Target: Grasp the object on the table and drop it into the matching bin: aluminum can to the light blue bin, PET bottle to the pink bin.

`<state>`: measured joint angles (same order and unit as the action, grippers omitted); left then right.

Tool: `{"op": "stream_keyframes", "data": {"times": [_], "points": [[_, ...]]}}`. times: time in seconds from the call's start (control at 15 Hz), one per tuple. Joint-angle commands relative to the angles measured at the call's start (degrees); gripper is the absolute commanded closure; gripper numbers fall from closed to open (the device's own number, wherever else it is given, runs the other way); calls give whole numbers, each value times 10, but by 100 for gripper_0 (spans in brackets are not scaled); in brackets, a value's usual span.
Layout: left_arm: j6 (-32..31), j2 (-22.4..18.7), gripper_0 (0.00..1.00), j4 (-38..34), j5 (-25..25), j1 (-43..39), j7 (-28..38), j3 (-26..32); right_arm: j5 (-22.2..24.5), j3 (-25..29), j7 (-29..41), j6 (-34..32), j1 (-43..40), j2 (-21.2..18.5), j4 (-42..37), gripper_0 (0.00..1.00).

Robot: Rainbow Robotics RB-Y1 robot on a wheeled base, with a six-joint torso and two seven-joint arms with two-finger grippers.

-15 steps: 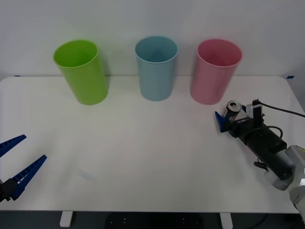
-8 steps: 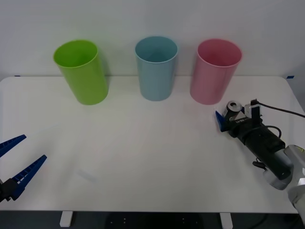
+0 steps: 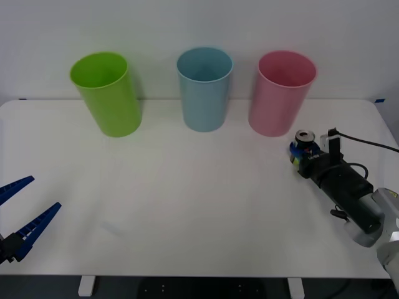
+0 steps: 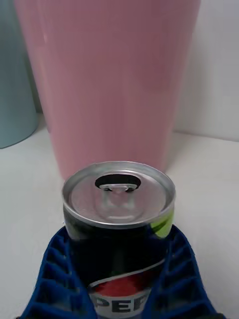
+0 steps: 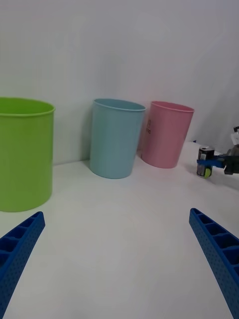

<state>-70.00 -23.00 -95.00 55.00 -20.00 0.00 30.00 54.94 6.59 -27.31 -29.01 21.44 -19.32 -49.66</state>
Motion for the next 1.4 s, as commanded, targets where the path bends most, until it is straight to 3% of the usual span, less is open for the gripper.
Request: {"op": "stream_keyframes", "data": {"times": [0.07, 0.6, 1.07, 1.4], "points": [[0, 0, 0, 0, 0, 0, 0, 0, -3, 0, 0, -1, 0, 0, -3, 100], [0, 0, 0, 0, 0, 0, 0, 0, -2, 0, 23, -24, -28, -5, -57, 100], [0, 0, 0, 0, 0, 0, 0, 0, 50, -1, 181, -75, -115, -8, -229, 100], [0, 0, 0, 0, 0, 0, 0, 0, 66, -1, 255, -114, -139, -16, -314, 100]]}}
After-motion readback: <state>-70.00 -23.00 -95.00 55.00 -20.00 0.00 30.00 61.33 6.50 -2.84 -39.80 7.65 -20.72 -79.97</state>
